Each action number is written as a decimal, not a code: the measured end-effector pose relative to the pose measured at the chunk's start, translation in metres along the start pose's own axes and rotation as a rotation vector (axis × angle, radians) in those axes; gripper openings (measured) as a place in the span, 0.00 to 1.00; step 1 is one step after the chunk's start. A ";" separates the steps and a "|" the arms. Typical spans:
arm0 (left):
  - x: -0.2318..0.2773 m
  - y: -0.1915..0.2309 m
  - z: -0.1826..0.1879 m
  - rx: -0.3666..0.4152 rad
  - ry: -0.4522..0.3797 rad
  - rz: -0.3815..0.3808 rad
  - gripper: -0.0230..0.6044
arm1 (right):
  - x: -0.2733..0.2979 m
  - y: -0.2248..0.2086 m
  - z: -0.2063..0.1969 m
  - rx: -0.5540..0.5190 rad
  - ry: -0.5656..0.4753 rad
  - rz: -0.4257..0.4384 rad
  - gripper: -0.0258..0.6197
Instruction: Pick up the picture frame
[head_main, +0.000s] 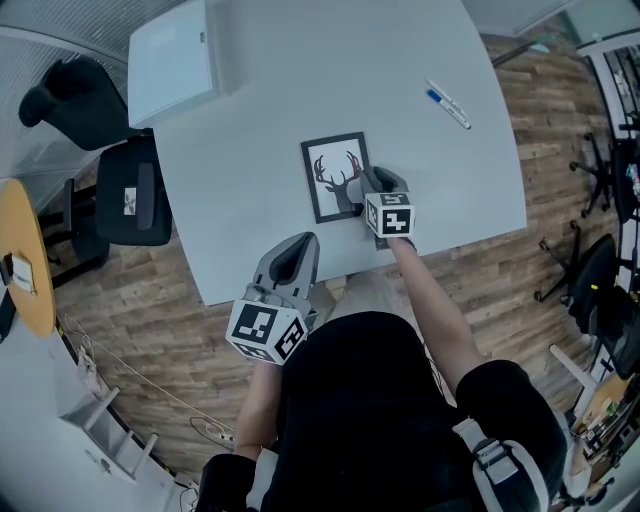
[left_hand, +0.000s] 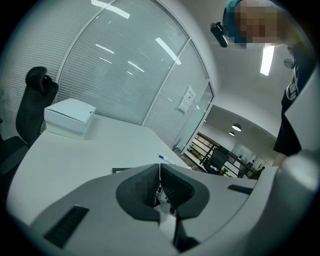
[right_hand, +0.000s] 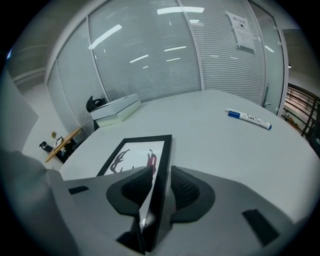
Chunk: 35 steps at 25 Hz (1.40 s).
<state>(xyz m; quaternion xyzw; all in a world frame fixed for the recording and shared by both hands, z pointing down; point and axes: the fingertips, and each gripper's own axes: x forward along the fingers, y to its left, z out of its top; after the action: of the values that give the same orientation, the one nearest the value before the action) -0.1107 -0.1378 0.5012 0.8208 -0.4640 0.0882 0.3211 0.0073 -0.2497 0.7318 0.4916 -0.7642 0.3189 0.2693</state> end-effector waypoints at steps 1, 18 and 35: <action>0.001 0.000 0.000 0.002 0.002 -0.002 0.08 | 0.002 -0.001 -0.001 0.003 0.002 0.000 0.24; 0.006 -0.005 0.005 0.015 0.003 -0.017 0.08 | 0.011 0.000 -0.005 0.005 0.071 0.017 0.20; -0.002 -0.012 0.005 0.016 -0.027 0.008 0.08 | 0.006 -0.003 0.001 0.063 0.031 0.023 0.17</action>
<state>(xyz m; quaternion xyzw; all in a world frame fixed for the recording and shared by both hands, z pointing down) -0.1029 -0.1357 0.4911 0.8225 -0.4709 0.0823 0.3082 0.0075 -0.2544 0.7360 0.4861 -0.7550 0.3537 0.2618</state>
